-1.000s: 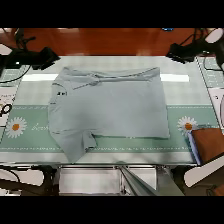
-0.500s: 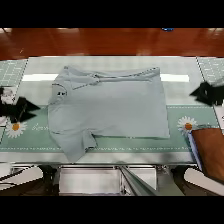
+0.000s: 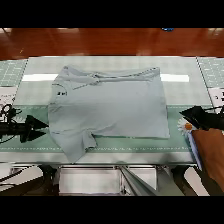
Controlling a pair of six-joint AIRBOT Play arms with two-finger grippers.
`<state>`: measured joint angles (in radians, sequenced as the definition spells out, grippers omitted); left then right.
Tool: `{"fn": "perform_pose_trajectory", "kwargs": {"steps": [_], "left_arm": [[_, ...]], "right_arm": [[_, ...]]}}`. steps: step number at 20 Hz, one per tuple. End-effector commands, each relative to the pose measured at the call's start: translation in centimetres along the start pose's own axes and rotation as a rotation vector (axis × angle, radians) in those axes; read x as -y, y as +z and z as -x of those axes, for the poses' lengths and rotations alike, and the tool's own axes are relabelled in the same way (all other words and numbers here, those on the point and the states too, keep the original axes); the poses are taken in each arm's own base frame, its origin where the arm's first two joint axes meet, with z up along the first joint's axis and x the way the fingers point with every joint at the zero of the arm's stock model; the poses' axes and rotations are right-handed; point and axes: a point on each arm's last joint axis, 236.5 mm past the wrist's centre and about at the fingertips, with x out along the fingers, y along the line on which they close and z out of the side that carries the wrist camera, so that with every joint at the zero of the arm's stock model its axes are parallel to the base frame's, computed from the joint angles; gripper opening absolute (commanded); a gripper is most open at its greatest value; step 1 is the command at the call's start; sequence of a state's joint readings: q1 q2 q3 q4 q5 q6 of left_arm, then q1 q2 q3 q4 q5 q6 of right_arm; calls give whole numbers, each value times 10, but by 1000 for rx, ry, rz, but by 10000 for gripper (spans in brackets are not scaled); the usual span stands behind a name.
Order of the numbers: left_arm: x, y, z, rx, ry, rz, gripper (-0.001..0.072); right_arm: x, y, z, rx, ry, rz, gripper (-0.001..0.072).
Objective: Fold the shirts.
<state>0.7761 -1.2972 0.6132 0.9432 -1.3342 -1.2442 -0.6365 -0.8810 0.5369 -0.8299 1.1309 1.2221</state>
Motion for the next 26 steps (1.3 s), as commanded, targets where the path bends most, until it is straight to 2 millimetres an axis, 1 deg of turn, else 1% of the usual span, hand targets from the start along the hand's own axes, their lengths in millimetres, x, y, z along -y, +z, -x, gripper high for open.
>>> {"fn": "perform_pose_trajectory", "kwargs": {"steps": [1, 5, 6, 8, 10, 11, 12, 13, 14, 15, 17, 20, 21, 24, 26], "left_arm": [[0, -2, -12, -22, 12, -2, 508], [6, -8, -42, -95, 65, -64, 507], [7, -10, -49, -110, 81, -80, 474], [13, -12, -55, -125, 94, -144, 24], [18, -11, -53, -128, 93, -179, 21], [20, -9, -50, -125, 90, -183, 21], [21, -8, -48, -124, 88, -185, 22], [22, -7, -48, -123, 87, -186, 22], [22, -7, -48, -121, 88, -187, 22], [21, -5, -48, -114, 89, -190, 22], [20, 0, -48, -92, 96, -191, 22], [20, 2, -48, -84, 98, -192, 22], [20, 4, -48, -78, 99, -192, 22], [20, 4, -48, -78, 99, -195, 22], [20, 4, -48, -76, 99, -201, 22]], "right_arm": [[-1, -2, 0, 17, 8, 1, 416], [0, -1, 0, 20, 7, 1, 416], [0, -1, 0, 22, 5, 1, 416], [8, 1, 1, 26, -32, 6, 416], [19, 4, 2, 37, -77, -14, 416], [26, 0, 2, 25, -105, -27, 416], [34, -9, 2, -12, -140, -42, 416], [44, -26, 3, -72, -179, -74, 416], [49, -42, 2, -128, -195, -105, 416], [49, -54, 1, -170, -190, -114, 416], [52, -71, -3, -219, -189, -133, 416], [56, -87, -10, -287, -186, -166, 416], [54, -90, -15, -311, -163, -178, 416], [38, -91, -33, -361, -37, -211, 415], [39, -95, -43, -398, -18, -231, 415]]}}
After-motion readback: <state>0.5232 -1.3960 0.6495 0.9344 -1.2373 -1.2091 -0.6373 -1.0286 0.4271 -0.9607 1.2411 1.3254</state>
